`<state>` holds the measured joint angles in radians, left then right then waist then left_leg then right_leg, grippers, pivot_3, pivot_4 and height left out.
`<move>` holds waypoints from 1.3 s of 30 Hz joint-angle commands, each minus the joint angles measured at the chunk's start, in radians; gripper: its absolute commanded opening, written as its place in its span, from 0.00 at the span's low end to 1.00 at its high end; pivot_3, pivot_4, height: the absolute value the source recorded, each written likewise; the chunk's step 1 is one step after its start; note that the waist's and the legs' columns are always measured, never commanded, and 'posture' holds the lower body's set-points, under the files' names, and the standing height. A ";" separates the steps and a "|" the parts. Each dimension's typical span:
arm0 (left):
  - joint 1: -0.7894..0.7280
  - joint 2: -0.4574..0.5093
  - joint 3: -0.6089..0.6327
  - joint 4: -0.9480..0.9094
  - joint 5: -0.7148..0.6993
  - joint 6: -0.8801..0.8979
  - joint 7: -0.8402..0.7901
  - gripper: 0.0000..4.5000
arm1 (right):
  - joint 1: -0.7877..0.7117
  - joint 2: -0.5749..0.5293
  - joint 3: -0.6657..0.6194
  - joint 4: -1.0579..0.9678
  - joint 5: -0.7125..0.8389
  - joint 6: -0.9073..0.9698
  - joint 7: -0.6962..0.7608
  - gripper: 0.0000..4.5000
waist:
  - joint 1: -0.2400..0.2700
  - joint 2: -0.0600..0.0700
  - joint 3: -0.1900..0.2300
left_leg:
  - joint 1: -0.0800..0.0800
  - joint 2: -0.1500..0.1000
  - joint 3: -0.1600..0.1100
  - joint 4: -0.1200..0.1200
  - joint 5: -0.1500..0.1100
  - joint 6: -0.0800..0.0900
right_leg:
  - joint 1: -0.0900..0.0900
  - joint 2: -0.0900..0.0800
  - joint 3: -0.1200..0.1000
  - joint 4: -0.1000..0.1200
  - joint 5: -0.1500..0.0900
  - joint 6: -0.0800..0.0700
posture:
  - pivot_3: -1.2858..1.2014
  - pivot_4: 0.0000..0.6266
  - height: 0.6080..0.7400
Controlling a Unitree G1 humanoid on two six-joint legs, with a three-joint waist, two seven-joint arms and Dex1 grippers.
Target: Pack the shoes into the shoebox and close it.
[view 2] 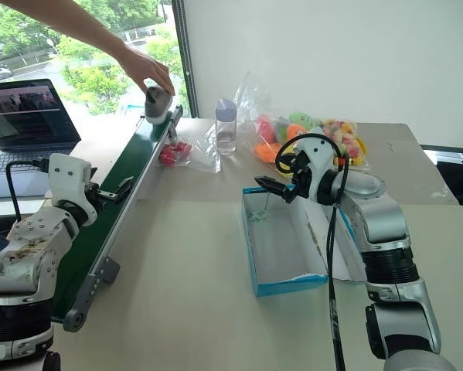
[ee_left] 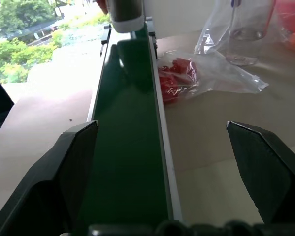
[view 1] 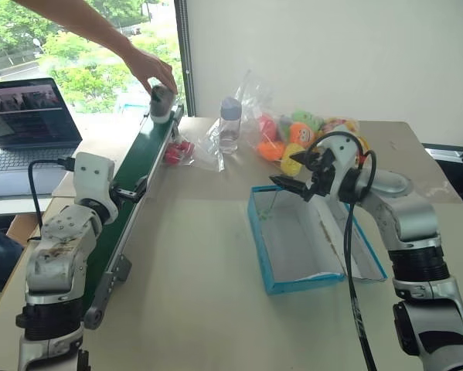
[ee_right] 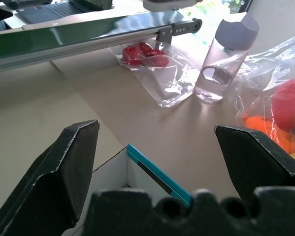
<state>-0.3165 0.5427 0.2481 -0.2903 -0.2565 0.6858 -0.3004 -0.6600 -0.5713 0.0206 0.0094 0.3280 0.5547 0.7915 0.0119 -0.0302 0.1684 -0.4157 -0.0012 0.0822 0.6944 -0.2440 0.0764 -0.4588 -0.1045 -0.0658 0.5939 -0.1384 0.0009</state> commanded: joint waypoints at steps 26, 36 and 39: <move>-0.038 -0.115 0.036 0.146 0.024 -0.035 0.130 1.00 | 0.003 0.048 0.003 -0.122 0.085 0.087 0.023 1.00 | 0.001 0.000 0.000 | 0.000 0.000 0.000 0.000 0.000 0.000 | 0.000 -0.001 0.000 0.000 0.000 0.000 | 0.52 0.24 1.00; -0.138 -0.134 0.010 0.267 0.034 0.025 0.164 1.00 | 0.008 0.038 -0.004 -0.168 0.091 0.132 0.001 1.00 | -0.003 0.000 0.000 | 0.000 0.000 0.001 0.000 0.000 0.001 | 0.000 -0.001 0.000 0.000 0.000 0.000 | 0.52 0.24 1.00; -0.139 -0.138 0.011 0.282 0.027 0.065 0.171 1.00 | 0.009 0.034 -0.009 -0.172 0.093 0.136 -0.002 1.00 | -0.002 0.000 0.000 | 0.000 0.000 0.001 0.000 0.000 0.001 | 0.000 -0.001 0.000 0.000 0.000 0.000 | 0.52 0.24 1.00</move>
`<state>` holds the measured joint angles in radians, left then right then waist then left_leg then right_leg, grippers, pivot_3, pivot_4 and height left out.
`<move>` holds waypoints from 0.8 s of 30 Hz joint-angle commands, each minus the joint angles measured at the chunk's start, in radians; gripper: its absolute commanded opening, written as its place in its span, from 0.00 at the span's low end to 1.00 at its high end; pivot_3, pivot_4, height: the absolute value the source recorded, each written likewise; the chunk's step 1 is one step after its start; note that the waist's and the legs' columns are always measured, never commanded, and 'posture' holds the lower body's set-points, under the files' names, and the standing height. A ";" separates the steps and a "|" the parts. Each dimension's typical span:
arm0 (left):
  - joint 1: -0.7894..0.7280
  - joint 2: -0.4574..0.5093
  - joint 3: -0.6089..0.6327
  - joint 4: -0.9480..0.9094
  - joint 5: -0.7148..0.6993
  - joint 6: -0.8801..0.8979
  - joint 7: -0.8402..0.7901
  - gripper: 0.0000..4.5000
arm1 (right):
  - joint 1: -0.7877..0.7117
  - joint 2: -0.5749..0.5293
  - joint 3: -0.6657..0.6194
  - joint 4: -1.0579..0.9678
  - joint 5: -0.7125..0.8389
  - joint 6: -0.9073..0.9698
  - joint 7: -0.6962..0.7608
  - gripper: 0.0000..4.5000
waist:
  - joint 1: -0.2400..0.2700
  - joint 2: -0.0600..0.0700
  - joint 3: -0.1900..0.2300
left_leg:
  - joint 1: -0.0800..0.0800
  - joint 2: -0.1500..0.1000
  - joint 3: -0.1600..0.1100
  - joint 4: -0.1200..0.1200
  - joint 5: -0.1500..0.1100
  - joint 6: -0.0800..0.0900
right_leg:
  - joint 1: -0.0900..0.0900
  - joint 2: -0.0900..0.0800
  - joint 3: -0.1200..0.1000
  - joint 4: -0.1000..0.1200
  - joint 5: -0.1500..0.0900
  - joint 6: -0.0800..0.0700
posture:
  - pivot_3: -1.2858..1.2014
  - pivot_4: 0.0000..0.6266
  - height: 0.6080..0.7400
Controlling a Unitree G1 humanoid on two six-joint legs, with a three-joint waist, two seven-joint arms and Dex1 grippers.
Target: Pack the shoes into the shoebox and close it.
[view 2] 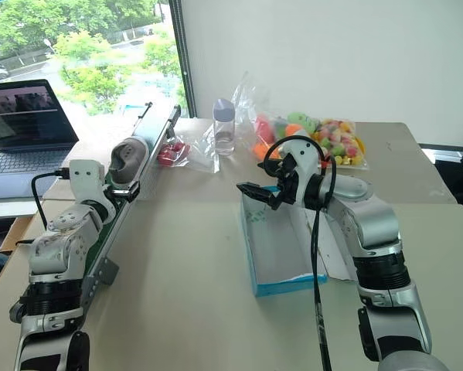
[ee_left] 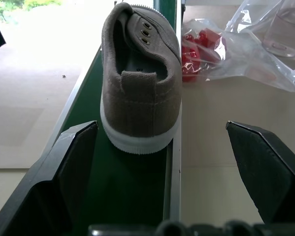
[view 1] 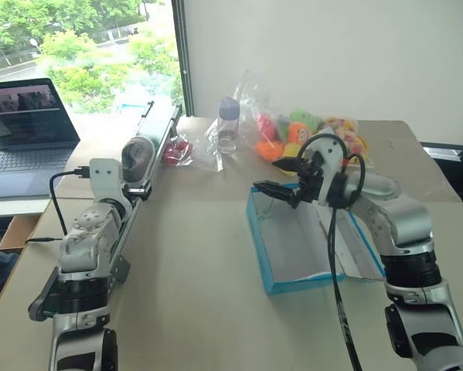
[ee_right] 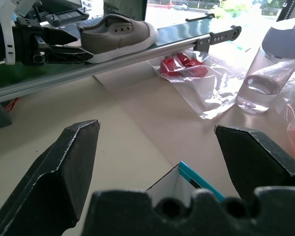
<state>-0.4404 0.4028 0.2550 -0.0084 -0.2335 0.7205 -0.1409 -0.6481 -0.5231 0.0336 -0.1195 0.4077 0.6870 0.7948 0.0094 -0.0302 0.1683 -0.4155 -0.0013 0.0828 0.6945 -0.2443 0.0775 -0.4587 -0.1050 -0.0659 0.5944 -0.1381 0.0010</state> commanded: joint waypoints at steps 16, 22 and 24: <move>-0.060 -0.046 0.060 -0.068 -0.049 0.063 0.037 0.55 | -0.008 -0.030 -0.017 -0.017 -0.008 -0.027 -0.005 1.00 | 0.009 0.000 0.000 | 0.001 0.000 0.000 0.000 -0.002 -0.005 | 0.001 -0.002 0.000 0.001 0.000 0.000 | 0.52 0.24 1.00; -0.121 -0.035 -0.071 -0.198 -0.053 -0.062 -0.080 0.55 | -0.065 0.063 -0.137 0.015 0.135 0.086 -0.077 1.00 | 0.009 -0.002 0.001 | -0.002 -0.001 0.000 0.000 -0.002 -0.004 | 0.000 -0.002 -0.001 -0.001 0.001 -0.001 | 0.52 0.24 1.00; -0.137 -0.056 -0.110 -0.238 -0.069 -0.062 -0.104 0.55 | -0.115 0.117 -0.218 0.054 0.213 0.175 -0.154 1.00 | 0.005 -0.002 0.001 | -0.002 -0.001 0.000 0.000 -0.002 -0.003 | 0.000 -0.002 0.000 -0.001 0.001 -0.001 | 0.52 0.24 1.00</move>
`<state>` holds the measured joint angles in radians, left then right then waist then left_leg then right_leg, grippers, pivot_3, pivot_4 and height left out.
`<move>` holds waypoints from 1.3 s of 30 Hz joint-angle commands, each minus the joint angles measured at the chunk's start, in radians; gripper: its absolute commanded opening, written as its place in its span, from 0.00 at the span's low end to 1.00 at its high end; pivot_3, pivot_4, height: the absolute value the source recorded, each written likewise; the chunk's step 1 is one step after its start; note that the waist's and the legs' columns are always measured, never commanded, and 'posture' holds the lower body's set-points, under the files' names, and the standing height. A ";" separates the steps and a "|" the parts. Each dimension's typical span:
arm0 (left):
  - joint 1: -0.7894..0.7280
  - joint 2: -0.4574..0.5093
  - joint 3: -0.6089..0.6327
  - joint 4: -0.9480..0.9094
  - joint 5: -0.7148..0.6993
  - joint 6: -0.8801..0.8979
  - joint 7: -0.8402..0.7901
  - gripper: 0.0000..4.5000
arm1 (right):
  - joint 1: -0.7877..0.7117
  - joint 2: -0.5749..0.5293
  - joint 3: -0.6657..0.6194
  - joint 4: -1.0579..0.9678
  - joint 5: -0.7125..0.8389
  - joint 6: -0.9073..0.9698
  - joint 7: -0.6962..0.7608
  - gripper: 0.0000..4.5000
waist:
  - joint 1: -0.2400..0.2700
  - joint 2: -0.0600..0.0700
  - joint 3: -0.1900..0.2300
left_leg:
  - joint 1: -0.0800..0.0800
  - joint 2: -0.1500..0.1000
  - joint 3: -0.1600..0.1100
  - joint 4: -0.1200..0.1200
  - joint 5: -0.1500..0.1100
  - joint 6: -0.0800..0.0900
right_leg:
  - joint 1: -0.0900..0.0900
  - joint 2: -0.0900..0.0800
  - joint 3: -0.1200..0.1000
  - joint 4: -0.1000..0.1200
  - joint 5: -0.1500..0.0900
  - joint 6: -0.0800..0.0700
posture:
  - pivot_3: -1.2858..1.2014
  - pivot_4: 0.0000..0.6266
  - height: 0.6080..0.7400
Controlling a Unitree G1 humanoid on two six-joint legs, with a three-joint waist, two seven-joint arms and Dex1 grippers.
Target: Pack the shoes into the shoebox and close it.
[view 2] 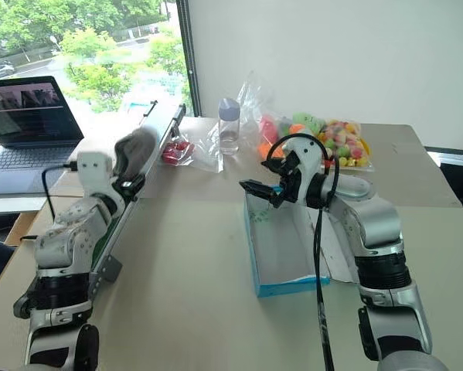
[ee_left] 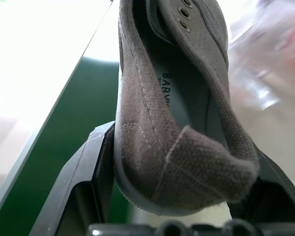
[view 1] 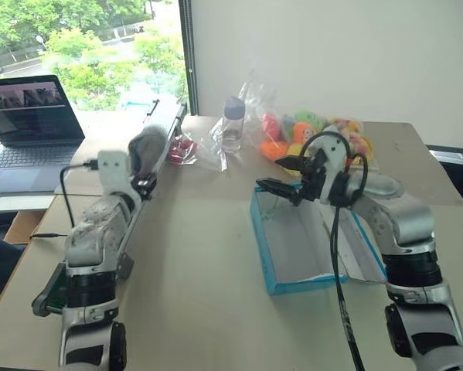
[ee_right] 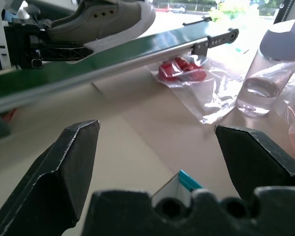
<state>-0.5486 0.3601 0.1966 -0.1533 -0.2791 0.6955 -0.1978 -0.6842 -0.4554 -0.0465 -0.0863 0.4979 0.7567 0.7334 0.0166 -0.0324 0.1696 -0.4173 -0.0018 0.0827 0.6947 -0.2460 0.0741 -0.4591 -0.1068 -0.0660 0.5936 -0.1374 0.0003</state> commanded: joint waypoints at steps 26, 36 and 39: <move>-0.140 -0.210 -0.235 -0.220 -0.096 0.076 -0.067 0.55 | -0.189 0.221 -0.376 0.054 0.489 0.310 -0.482 1.00 | -0.008 0.000 0.000 | 0.001 0.001 0.001 0.000 0.002 0.004 | 0.001 0.007 0.003 0.001 0.000 0.001 | 0.52 0.24 1.00; -0.154 -0.182 -0.208 -0.206 -0.091 0.069 -0.071 0.55 | -0.176 0.177 -0.351 0.077 0.480 0.283 -0.460 1.00 | -0.010 0.000 0.000 | 0.001 0.001 0.001 0.000 0.002 0.004 | 0.001 0.008 0.004 0.000 0.000 0.001 | 0.52 0.24 1.00; -0.133 -0.212 -0.236 -0.225 -0.097 0.079 -0.066 0.55 | -0.187 0.187 -0.344 0.084 0.481 0.271 -0.457 1.00 | -0.010 0.000 0.000 | 0.001 0.002 0.001 0.000 0.002 0.004 | 0.001 0.008 0.004 0.001 0.000 0.001 | 0.52 0.24 1.00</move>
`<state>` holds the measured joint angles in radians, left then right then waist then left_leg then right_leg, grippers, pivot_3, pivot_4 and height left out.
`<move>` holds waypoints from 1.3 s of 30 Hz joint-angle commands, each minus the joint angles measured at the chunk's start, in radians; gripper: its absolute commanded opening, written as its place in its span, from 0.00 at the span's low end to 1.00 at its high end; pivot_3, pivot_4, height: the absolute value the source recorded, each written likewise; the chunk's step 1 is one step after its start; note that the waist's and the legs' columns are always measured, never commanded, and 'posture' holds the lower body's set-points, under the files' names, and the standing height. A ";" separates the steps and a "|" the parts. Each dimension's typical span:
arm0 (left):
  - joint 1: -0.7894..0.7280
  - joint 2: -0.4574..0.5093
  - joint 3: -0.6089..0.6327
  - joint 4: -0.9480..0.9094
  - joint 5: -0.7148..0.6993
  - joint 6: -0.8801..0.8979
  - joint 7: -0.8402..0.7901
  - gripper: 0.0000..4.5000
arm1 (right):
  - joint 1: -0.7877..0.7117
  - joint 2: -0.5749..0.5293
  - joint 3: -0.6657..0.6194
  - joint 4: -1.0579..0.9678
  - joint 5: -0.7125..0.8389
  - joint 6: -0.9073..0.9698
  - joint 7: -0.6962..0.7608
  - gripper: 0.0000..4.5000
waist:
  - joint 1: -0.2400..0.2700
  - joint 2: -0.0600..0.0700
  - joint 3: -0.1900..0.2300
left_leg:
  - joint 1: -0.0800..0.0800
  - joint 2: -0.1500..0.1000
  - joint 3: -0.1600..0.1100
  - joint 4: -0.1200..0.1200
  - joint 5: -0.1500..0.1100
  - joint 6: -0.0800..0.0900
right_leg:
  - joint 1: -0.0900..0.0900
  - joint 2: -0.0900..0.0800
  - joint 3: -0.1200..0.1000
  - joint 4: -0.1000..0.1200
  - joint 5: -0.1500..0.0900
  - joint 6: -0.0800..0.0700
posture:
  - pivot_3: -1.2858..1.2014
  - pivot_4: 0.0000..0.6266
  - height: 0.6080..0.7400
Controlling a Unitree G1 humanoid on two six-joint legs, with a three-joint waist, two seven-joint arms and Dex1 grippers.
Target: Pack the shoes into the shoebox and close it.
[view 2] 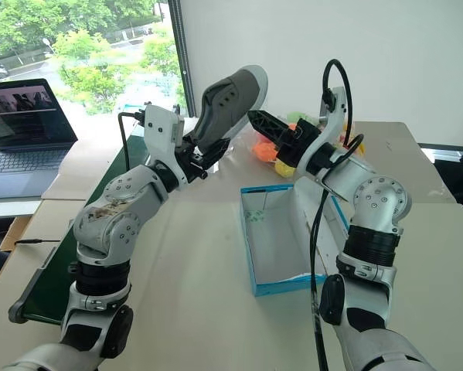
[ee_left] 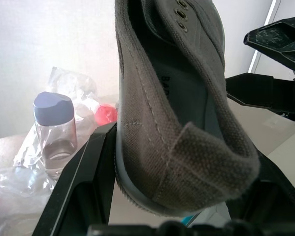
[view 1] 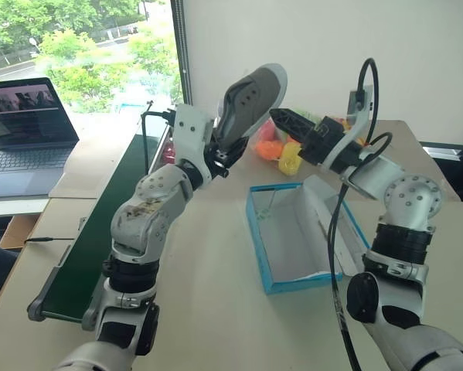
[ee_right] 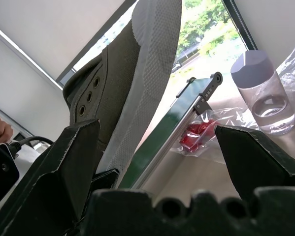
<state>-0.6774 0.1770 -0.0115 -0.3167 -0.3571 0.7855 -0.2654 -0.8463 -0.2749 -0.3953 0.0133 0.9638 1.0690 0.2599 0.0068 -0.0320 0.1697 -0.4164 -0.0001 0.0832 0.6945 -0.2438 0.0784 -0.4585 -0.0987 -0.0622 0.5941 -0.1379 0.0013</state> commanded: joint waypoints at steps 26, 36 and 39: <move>0.024 0.156 0.016 -0.093 -0.109 0.136 -0.157 1.00 | -0.032 -0.068 0.102 -0.021 -0.116 -0.164 0.043 0.08 | -0.006 0.001 0.001 | 0.000 0.000 0.000 0.000 0.000 0.000 | -0.001 0.001 0.001 0.000 -0.002 0.003 | 0.52 0.24 1.00; 0.081 0.430 -0.101 -0.118 -0.030 0.071 -0.306 1.00 | -0.056 -0.384 0.285 -0.088 -0.245 0.125 0.096 0.07 | -0.007 0.003 0.002 | 0.000 0.000 0.001 0.000 0.000 0.000 | -0.001 0.000 0.001 -0.001 -0.004 0.006 | 0.52 0.24 1.00; 0.086 0.404 -0.119 -0.110 -0.018 0.055 -0.295 1.00 | -0.024 -0.408 0.324 -0.168 -0.230 0.258 0.087 0.07 | -0.002 0.003 0.002 | 0.000 0.000 0.001 -0.001 0.000 0.000 | -0.001 -0.001 0.001 -0.001 -0.004 0.006 | 0.52 0.24 1.00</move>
<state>-0.5830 0.5919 -0.1264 -0.3978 -0.3860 0.8732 -0.5618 -0.8750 -0.6689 -0.0831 -0.0723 0.7164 1.2579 0.3525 0.0043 -0.0291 0.1720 -0.4168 0.0002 0.0837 0.6941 -0.2441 0.0783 -0.4597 -0.0995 -0.0610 0.5930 -0.1422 0.0070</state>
